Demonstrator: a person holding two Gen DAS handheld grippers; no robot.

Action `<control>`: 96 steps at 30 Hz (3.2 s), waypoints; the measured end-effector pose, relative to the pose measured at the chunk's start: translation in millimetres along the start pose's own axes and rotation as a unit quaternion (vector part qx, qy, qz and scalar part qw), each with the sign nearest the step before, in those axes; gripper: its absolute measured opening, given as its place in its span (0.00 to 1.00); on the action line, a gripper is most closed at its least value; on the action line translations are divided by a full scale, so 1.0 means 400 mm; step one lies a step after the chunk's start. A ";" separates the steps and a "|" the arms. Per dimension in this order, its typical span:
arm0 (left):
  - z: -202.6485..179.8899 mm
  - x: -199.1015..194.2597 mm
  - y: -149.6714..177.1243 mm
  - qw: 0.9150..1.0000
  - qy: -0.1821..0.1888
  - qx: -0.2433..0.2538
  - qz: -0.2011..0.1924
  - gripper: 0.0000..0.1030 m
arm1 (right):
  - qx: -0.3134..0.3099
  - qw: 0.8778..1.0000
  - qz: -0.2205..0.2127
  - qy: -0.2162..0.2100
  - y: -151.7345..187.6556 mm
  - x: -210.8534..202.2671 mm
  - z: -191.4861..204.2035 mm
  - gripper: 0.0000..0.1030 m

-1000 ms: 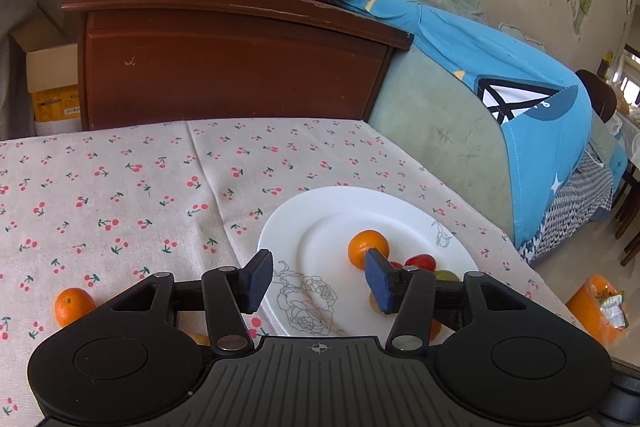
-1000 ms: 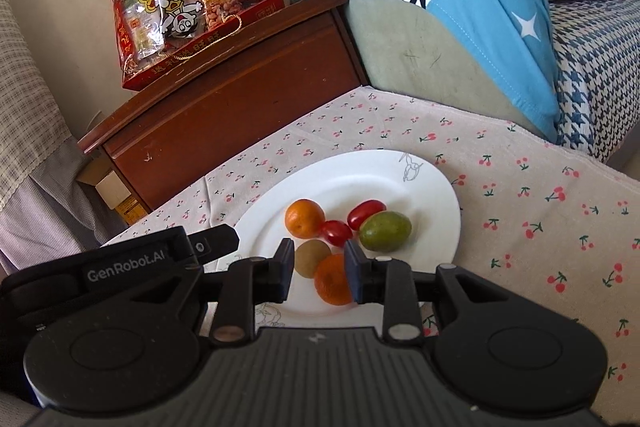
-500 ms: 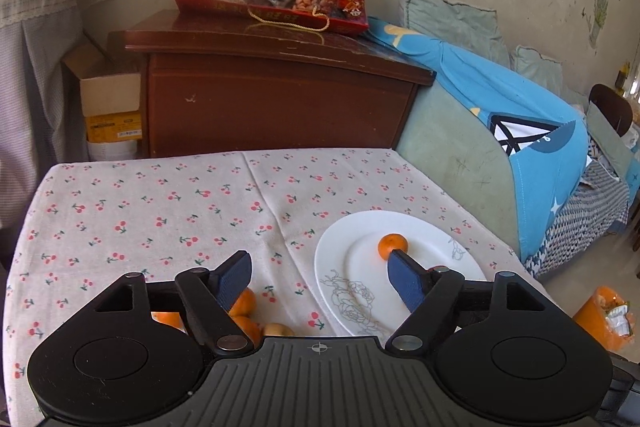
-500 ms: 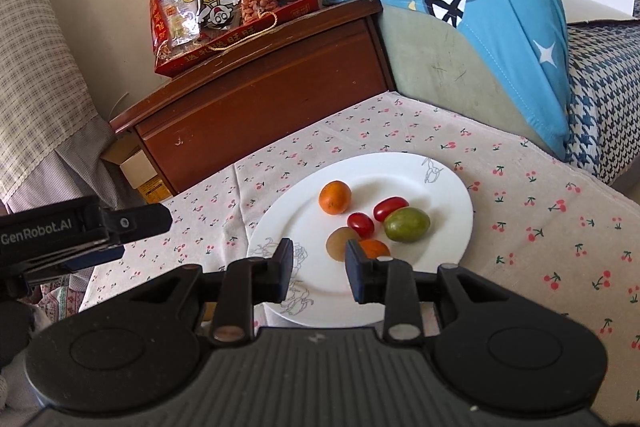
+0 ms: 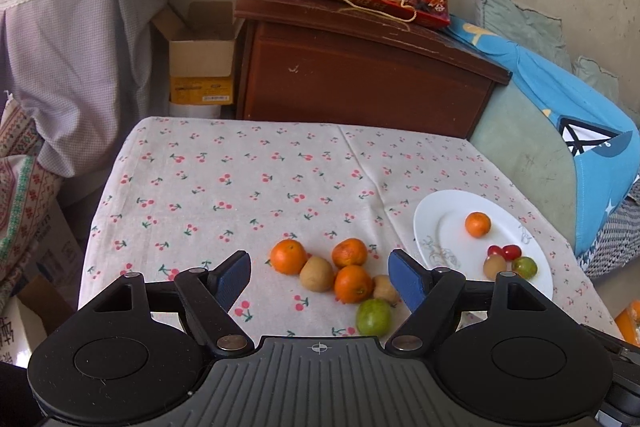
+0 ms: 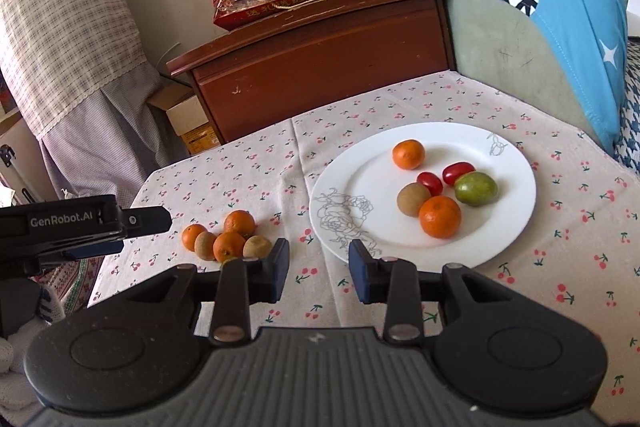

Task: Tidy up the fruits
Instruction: 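Move the right tool to a green lime while the left tool reaches an orange, then grasp the green lime with the right tool while the left tool grasps an orange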

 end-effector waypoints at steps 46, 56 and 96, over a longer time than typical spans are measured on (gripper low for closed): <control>0.094 0.132 0.068 0.998 -0.044 -0.040 0.006 0.67 | -0.048 0.997 0.052 -0.040 0.079 0.145 0.105 0.22; 0.081 0.156 0.051 0.999 -0.021 -0.048 -0.013 0.61 | -0.041 0.997 0.049 -0.040 0.075 0.149 0.099 0.23; 0.055 0.107 0.052 0.999 -0.019 -0.012 -0.023 0.25 | -0.051 0.997 0.042 -0.042 0.074 0.123 0.115 0.26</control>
Point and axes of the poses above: each gripper's, at about its wrist camera, not at the fingertips, and x roughly the way its jaws point, z to its left, y to its underside, the point moved 8 cm from there along x, roughly the way its jaws point, and after that the axes turned 8 degrees about x, right-handed, at the moved point
